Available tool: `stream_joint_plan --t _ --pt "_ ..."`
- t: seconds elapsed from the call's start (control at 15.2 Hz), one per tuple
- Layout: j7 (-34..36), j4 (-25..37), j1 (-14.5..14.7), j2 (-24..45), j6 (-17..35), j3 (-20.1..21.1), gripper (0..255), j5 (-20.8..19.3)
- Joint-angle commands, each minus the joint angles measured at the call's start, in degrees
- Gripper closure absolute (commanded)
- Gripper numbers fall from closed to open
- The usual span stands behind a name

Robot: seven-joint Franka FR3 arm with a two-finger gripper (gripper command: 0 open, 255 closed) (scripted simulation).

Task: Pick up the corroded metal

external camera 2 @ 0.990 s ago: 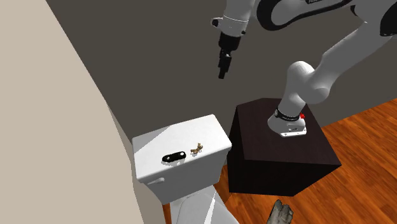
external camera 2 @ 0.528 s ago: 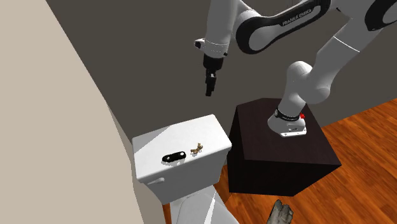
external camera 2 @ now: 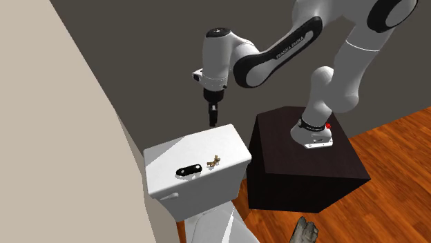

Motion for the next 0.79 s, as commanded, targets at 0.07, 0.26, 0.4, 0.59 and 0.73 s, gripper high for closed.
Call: stream_joint_plan --t 0.07,0.26,0.4,0.59,0.73 --pt "0.9 3.6 0.7 6.7 2.1 0.9 0 -1.6" --pt "2.0 7.6 1.7 13.2 3.6 1.5 0 -3.4" --pt "2.6 10.5 2.5 17.6 4.3 1.7 0 -4.7" --pt "3.5 15.3 3.9 24.1 4.9 1.8 0 -6.5" --pt "3.9 18.9 5.0 28.5 5.0 1.8 0 -7.6"
